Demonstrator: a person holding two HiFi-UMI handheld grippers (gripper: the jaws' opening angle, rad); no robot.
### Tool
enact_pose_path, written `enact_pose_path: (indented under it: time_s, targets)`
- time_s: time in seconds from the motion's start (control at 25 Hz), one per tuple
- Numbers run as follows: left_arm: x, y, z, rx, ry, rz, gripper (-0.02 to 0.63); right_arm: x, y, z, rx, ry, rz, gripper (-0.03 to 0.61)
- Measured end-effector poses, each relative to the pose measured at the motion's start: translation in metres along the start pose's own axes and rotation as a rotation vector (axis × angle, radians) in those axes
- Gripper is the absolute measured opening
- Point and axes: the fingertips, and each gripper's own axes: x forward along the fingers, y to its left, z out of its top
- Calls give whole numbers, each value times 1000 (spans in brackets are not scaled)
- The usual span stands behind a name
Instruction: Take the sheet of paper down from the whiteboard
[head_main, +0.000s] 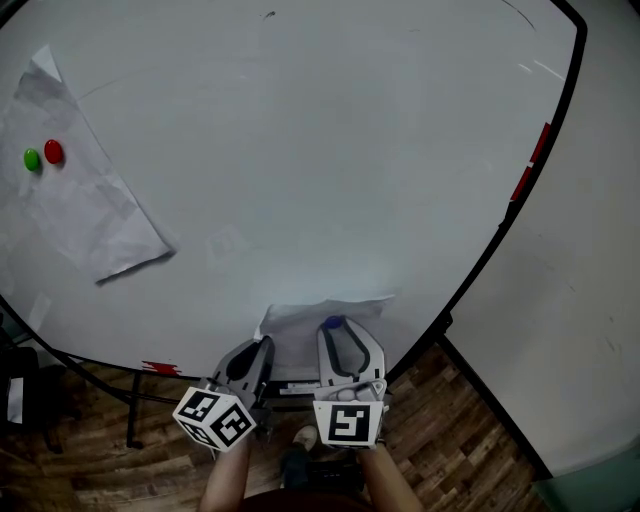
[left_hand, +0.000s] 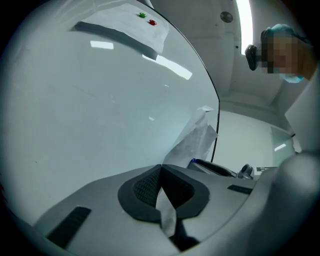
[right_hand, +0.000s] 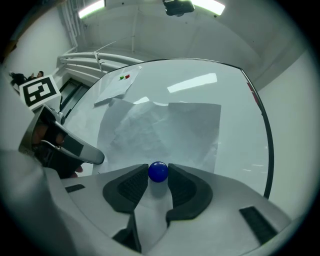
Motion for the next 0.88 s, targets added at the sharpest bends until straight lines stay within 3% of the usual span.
enact_pose_path:
  time_s: [0.88]
  targets:
    - [-36,29,17,-32,-27,100,25,-3,0,0,36,-20,16,137]
